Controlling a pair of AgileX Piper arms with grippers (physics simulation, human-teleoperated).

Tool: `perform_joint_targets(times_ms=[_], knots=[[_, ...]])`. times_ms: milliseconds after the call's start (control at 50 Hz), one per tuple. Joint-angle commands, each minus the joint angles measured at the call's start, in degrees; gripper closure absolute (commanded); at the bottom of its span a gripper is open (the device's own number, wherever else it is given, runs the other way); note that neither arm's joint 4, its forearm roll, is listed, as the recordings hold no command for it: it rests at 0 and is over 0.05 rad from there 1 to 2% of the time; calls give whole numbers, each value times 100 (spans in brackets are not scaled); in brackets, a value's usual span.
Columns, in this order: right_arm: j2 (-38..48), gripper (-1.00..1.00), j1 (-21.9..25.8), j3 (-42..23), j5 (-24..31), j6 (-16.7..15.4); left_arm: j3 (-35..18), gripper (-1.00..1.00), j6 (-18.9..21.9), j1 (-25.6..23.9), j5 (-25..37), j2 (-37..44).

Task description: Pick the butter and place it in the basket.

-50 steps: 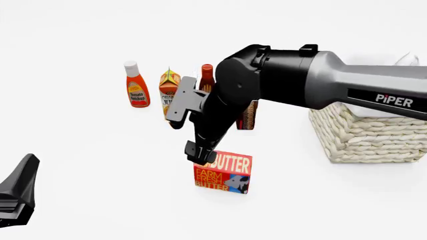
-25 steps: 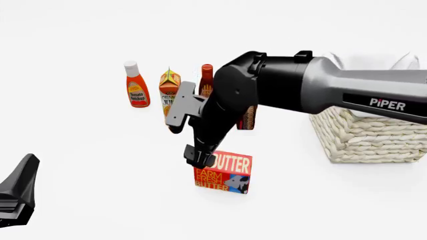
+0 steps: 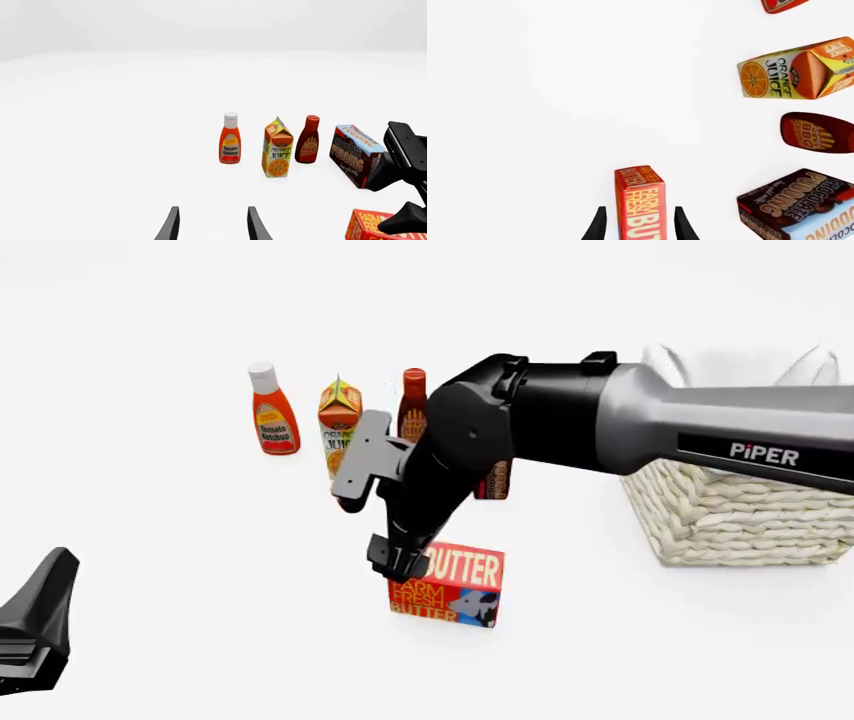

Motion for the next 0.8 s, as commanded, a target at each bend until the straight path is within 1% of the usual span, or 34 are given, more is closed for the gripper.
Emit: perform_joint_targets(times_ms=[20, 260, 800], knots=[[-4, -100, 0, 94, -100, 52, 0, -100, 0, 0, 0, 0], [-40, -100, 17, 179, -161, 98, 0, -100, 0, 0, 0, 0], [14, -100, -144, 234, -306, 108, 0, -100, 0, 0, 0, 0]])
